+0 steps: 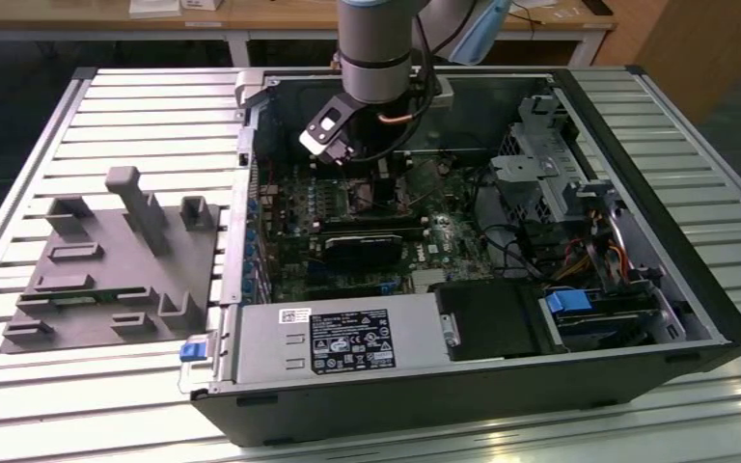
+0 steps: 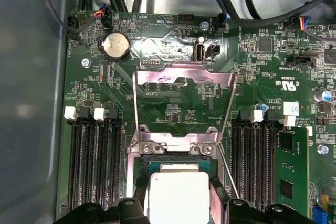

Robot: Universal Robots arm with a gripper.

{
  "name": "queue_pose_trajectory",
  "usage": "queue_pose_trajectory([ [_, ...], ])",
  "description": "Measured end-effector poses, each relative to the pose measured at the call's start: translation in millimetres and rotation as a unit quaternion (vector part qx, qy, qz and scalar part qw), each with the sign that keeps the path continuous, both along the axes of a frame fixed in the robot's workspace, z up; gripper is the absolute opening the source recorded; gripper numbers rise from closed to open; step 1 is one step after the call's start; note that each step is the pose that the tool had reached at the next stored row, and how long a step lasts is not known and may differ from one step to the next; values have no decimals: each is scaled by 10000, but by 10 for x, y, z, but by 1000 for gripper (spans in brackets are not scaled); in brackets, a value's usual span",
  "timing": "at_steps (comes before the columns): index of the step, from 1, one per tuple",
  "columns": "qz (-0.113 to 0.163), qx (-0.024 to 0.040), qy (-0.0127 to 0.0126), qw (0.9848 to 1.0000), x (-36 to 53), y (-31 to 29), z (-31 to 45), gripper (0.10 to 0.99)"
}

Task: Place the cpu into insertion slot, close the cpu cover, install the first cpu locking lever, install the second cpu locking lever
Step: 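Place the cpu into insertion slot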

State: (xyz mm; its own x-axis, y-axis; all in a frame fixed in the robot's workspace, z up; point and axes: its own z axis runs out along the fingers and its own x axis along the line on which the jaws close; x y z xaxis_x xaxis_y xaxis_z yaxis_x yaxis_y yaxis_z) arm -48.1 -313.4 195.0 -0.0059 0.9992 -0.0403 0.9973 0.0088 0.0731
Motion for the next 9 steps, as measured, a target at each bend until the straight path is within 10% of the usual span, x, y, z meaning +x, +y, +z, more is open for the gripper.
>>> queue_pose_trajectory([
  [9,0,-2,2,10000,-5,16,-25,541],
])
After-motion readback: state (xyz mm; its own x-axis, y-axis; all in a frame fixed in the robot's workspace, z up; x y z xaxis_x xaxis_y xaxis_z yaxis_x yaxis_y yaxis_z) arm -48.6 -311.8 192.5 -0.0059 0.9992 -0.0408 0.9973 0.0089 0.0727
